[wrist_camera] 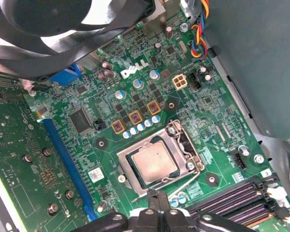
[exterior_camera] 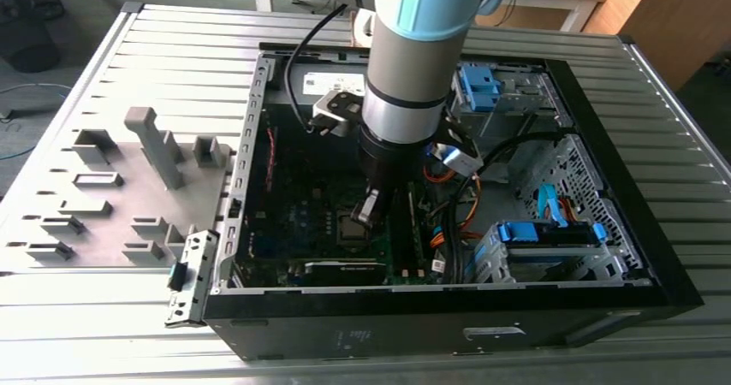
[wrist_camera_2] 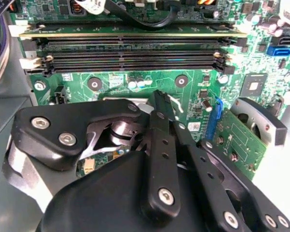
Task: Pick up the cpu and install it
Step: 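Install the first cpu locking lever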
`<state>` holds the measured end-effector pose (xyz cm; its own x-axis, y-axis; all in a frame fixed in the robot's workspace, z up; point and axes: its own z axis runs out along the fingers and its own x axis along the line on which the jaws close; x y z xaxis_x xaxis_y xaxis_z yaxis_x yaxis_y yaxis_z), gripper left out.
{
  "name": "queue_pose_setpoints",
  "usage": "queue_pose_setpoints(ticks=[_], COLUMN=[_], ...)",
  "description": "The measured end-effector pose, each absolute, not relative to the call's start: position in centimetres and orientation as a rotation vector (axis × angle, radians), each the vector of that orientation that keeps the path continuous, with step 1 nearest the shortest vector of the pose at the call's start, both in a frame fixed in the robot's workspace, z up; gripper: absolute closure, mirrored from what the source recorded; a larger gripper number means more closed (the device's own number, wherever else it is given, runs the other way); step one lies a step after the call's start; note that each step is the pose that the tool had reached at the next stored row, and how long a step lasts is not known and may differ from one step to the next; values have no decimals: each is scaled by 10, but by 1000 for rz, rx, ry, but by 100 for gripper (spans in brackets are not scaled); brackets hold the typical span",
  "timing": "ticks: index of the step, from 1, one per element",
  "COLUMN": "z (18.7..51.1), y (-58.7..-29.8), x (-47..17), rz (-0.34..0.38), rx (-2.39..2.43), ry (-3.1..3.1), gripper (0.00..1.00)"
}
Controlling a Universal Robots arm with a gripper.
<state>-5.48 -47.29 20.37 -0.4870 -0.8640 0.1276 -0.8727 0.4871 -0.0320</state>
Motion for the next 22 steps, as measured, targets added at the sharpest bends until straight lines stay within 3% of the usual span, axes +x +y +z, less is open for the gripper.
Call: queue_pose_setpoints(ticks=[22], z=[195], y=[-473], x=[-55], rz=[151], rx=[1546], ry=[-2618], gripper=[89])
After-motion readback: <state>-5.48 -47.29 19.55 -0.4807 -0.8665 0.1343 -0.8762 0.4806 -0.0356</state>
